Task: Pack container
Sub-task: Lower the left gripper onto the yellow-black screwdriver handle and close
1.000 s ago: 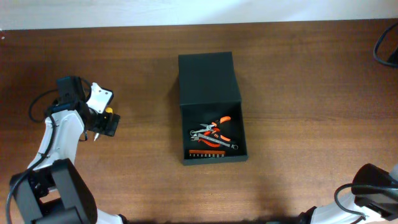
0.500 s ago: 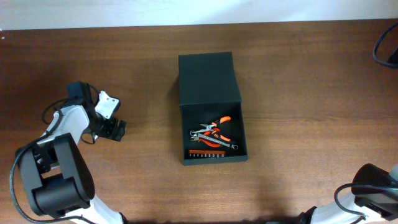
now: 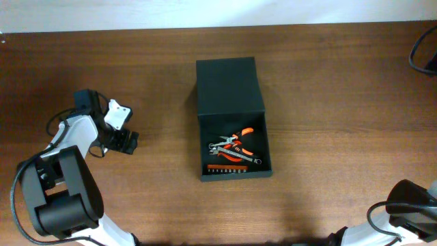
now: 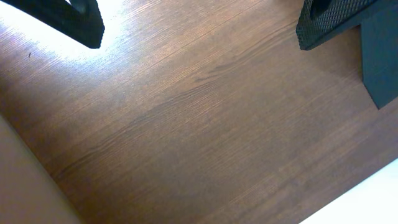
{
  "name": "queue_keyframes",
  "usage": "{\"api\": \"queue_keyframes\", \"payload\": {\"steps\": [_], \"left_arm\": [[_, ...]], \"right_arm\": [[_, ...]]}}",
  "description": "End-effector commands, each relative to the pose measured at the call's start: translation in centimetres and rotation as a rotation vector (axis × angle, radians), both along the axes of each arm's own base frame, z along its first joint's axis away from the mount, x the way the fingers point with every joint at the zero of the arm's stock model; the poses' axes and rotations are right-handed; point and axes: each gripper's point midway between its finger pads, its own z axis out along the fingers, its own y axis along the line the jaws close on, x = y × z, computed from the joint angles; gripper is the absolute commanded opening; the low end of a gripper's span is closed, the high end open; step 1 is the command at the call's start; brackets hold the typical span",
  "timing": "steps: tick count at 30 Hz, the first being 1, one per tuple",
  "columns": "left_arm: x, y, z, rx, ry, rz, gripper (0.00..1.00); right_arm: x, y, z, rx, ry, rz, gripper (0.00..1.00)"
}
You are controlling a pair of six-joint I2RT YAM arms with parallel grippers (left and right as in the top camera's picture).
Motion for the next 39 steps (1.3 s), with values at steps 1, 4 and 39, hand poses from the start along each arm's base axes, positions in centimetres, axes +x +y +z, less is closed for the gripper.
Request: {"api": "queue_keyframes", "payload": {"steps": [1,4,39], "left_arm": [[-0.9,0.7,-2.0,0.028,0.057,0.026,1.00],[-0.7,0.8,-2.0,0.030,0.050,0.026,0.90],[-0.1,1.0,-1.9,0.023,0.025,0.106,0.03]], "right_arm": [[0.0,-0.1,-0.4,0.003,0.012,0.006,0.99],[0.0,-0.1,-0.4,0.006,0.016,0.007,0.99],[-1.5,0.8,-1.3,0.047,0.084,0.007,0.99]]}}
